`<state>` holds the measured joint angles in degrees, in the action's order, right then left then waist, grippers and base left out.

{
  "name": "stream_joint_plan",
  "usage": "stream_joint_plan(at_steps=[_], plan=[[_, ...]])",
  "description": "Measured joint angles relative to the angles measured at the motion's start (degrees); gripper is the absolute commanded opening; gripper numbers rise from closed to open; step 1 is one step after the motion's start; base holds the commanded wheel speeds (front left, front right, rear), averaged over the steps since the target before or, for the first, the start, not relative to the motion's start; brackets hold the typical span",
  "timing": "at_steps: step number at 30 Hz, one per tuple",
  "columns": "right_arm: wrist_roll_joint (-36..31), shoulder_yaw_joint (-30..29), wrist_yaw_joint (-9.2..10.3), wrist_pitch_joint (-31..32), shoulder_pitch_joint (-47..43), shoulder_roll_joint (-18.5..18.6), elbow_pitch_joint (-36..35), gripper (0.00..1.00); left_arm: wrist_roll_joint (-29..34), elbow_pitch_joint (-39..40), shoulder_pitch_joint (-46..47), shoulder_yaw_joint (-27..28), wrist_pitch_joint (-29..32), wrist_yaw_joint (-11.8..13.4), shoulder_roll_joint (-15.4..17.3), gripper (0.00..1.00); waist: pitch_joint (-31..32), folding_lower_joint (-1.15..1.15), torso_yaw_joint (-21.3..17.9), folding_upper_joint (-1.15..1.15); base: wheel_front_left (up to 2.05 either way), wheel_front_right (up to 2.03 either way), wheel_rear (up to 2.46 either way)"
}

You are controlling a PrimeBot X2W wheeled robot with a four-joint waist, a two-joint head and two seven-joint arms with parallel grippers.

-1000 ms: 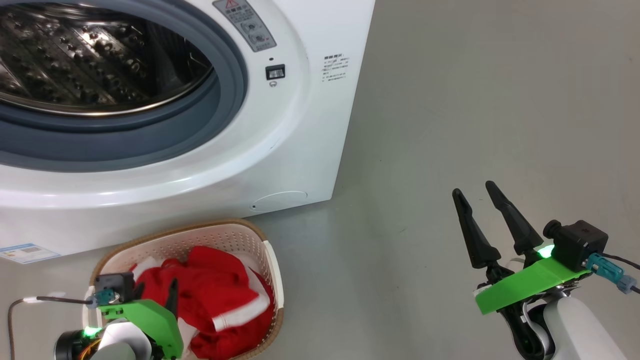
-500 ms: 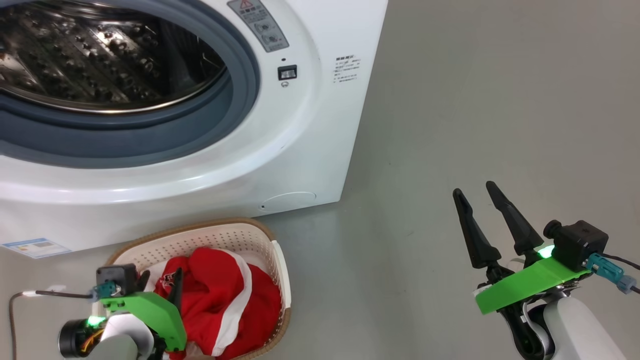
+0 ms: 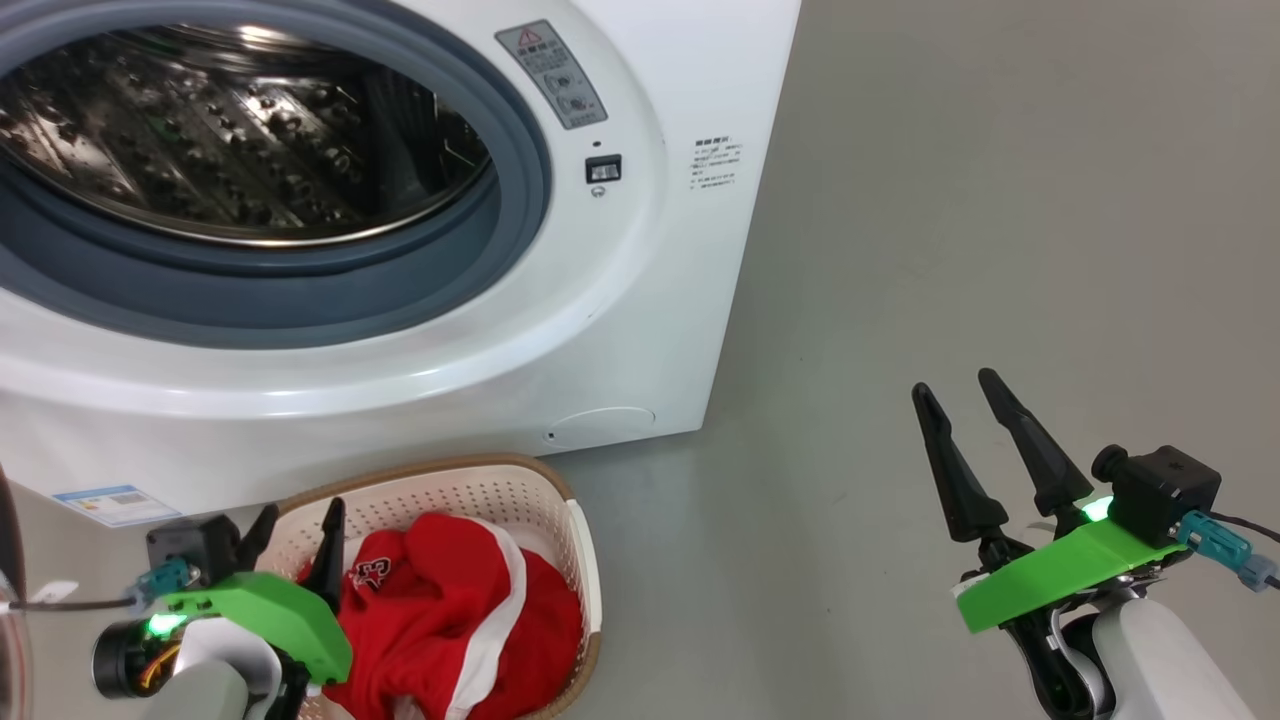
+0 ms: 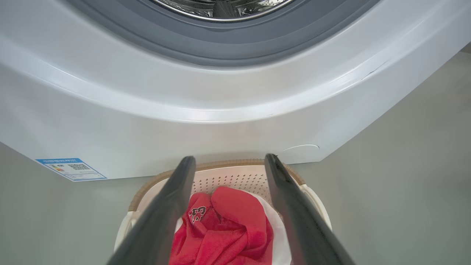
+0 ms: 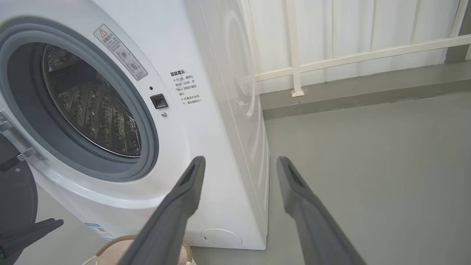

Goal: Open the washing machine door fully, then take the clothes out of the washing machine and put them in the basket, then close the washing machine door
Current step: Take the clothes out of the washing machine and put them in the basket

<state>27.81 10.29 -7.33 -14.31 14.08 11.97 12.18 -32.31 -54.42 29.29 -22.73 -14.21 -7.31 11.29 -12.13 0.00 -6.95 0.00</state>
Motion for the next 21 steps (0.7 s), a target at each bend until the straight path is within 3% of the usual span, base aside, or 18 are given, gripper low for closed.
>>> stream_joint_plan(at_steps=[8, 21], plan=[[0.01, -0.04, 0.00, 0.00, -0.54, 0.32, 0.02, 1.00, 2.88, 8.72, -4.24, 3.86, -0.01, 0.91, 0.55, 1.00, 1.36, 0.00, 0.83, 0.00, 0.00, 0.00, 0.00], [0.01, -0.27, 0.00, 0.00, -2.38, 0.73, -0.02, 1.00, 8.44, 28.09, -13.04, 9.91, -0.08, 4.38, 0.77, 1.00, 4.20, 0.00, 2.08, 0.00, 0.00, 0.00, 0.00]])
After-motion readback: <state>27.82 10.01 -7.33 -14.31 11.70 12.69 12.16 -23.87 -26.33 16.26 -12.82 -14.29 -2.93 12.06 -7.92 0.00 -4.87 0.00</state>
